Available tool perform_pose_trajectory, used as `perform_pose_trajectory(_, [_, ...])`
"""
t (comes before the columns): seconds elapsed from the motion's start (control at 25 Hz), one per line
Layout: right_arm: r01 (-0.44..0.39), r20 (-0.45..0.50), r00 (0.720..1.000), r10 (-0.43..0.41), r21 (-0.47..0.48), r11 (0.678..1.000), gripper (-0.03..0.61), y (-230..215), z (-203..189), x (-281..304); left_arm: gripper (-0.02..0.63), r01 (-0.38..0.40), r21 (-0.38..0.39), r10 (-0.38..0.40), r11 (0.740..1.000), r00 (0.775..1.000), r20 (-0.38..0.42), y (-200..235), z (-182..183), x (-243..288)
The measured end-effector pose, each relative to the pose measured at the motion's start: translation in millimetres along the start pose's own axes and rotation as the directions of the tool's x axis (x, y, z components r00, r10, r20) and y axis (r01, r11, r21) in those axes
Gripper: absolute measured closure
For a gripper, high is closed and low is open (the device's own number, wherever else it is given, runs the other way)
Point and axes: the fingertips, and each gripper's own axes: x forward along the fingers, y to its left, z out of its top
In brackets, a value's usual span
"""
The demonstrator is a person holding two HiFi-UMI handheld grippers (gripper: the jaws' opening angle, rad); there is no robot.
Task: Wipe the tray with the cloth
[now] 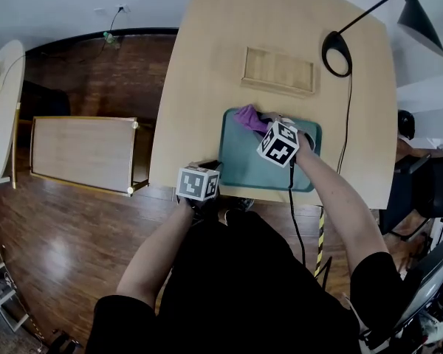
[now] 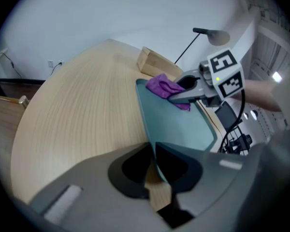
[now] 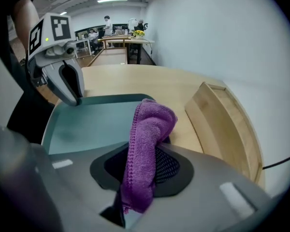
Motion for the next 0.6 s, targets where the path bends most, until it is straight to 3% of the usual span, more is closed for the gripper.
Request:
perform_pose_trajectory(0.12, [-0.008,0.028,1.000,0.008,0.011,1.000,0.472,25,-2,-4,0.554,-0.002,0.000,0.002,1.000,1.000,-0.001,1,0,2])
perform_pose_trajectory(0.44, [-0.223,0.065,0.971,0.231,-0.115,0.968,0.472,155,-11,-28,0.558,-0.053,-0.009,0.053,0.999,0.999,0.013,4,-1,2])
perform_pose_trajectory(0.6, [-0.268,0.090,0.958,0.273,-0.062,0.962,0.478,173,-16,-34,0.563,-0.071,0.004,0.071,0.997,0.997,0.012,5,-2,3])
